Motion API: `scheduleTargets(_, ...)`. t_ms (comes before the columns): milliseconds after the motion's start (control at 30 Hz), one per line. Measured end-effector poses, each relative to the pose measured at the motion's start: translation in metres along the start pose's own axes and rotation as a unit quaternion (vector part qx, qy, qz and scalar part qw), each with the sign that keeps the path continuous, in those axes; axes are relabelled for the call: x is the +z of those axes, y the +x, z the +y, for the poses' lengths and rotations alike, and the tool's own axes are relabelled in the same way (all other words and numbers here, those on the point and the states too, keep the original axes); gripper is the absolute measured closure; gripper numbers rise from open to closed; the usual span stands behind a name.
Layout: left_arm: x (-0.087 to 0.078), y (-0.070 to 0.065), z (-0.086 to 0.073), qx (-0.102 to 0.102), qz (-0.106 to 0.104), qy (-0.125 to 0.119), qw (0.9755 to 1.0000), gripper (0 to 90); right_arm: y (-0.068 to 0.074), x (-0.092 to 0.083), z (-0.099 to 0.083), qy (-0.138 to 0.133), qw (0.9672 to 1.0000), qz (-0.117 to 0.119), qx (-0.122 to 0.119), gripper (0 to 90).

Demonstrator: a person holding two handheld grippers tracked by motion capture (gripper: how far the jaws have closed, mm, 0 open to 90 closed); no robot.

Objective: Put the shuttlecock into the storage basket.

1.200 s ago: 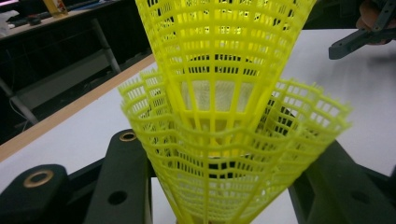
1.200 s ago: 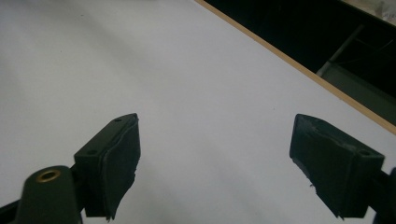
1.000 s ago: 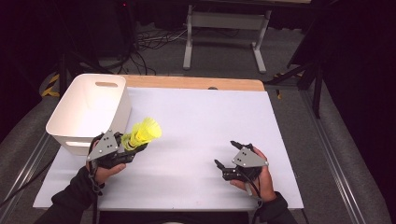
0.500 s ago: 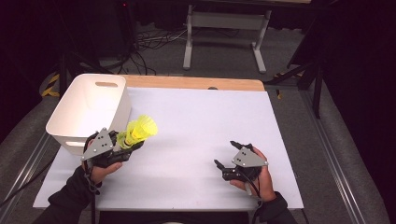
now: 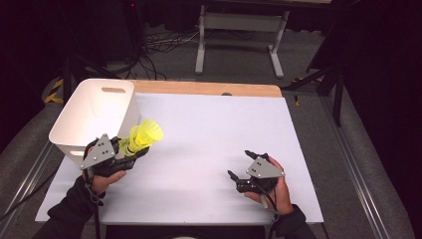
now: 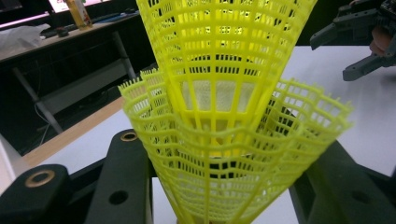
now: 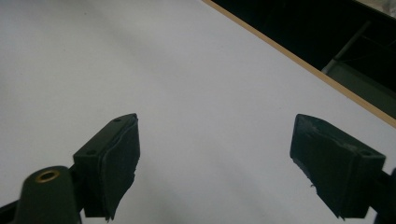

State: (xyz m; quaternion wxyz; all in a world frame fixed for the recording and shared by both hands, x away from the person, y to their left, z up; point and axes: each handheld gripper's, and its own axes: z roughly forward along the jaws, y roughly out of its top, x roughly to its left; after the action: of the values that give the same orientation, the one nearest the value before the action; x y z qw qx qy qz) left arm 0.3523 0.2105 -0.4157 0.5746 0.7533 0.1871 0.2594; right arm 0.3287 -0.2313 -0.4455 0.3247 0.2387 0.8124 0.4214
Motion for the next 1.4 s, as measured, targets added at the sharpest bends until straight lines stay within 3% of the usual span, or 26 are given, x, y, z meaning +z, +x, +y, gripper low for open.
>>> scheduleTargets(200,-0.003,0.002,0.002,0.0,0.006,-0.002,1.0,56.4,0.0,0.0,0.0,-0.004,1.0,0.001,-0.001,16.5)
scheduleTargets(633,-0.009,0.007,0.004,-0.002,0.013,-0.007,0.9999,56.9,0.007,-0.008,0.008,-0.05,0.9983,0.024,-0.015,15.6)
scheduleTargets(1400,-0.024,0.017,0.013,-0.013,0.034,-0.023,0.999,56.9,0.004,-0.008,0.007,-0.047,0.9986,0.024,-0.009,13.4)
